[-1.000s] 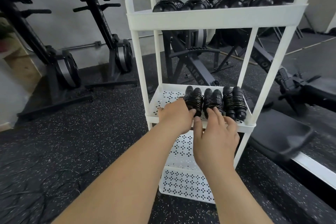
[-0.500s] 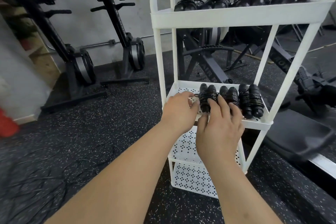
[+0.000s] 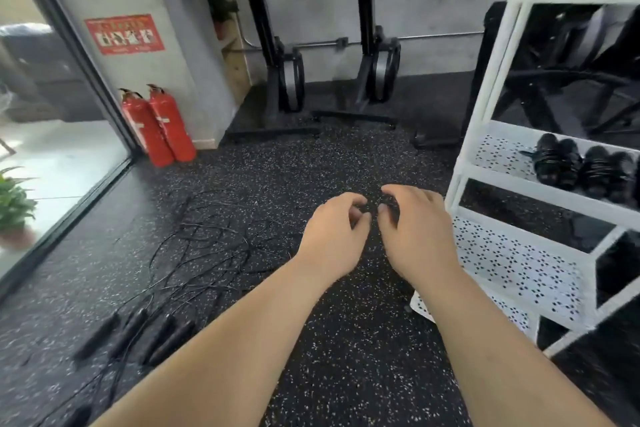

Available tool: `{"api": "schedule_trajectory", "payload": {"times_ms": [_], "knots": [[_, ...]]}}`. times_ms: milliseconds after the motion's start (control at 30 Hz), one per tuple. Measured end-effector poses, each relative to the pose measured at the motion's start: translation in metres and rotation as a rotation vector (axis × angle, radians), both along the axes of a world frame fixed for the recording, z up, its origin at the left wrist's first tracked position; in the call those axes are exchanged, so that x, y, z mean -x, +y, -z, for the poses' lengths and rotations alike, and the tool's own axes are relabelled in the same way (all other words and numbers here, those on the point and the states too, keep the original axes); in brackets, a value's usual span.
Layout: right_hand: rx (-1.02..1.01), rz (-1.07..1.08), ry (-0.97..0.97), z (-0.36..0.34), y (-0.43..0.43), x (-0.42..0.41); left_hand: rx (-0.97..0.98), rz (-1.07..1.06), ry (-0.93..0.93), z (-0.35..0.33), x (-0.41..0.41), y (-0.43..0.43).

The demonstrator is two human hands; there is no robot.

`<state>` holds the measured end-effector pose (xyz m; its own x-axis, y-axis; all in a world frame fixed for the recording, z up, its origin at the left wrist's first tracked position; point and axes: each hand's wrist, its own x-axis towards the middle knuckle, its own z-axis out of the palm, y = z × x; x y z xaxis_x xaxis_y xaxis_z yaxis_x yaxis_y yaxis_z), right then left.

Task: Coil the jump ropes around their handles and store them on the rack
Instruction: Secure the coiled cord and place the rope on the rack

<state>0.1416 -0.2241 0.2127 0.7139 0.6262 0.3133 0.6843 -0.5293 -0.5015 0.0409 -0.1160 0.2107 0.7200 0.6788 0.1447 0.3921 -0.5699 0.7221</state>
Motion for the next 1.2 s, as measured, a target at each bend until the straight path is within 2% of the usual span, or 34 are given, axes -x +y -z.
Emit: {"api": "schedule_trajectory", "payload": {"times_ms": [300, 433, 633, 933, 1100, 1200], "knots": [[0.153, -0.327, 0.049, 0.032, 0.047, 0.109, 0.152, -0.207, 0.174, 0.049, 0.146, 0.039], [0.227, -0.419, 0.062, 0.052, 0.071, 0.150, 0.211, -0.154, 0.373, 0.065, 0.194, 0.073], [0.386, -0.549, 0.094, 0.093, 0.114, 0.203, 0.280, -0.125, 0.521, 0.098, 0.270, 0.133], [0.627, -0.631, 0.182, 0.168, 0.185, 0.250, 0.386, -0.411, 0.465, 0.179, 0.367, 0.203], [0.727, -0.658, 0.205, 0.214, 0.210, 0.265, 0.450, -0.542, 0.450, 0.243, 0.400, 0.201], [0.785, -0.708, 0.208, 0.239, 0.220, 0.273, 0.471, -0.550, 0.494, 0.283, 0.408, 0.187]]}}
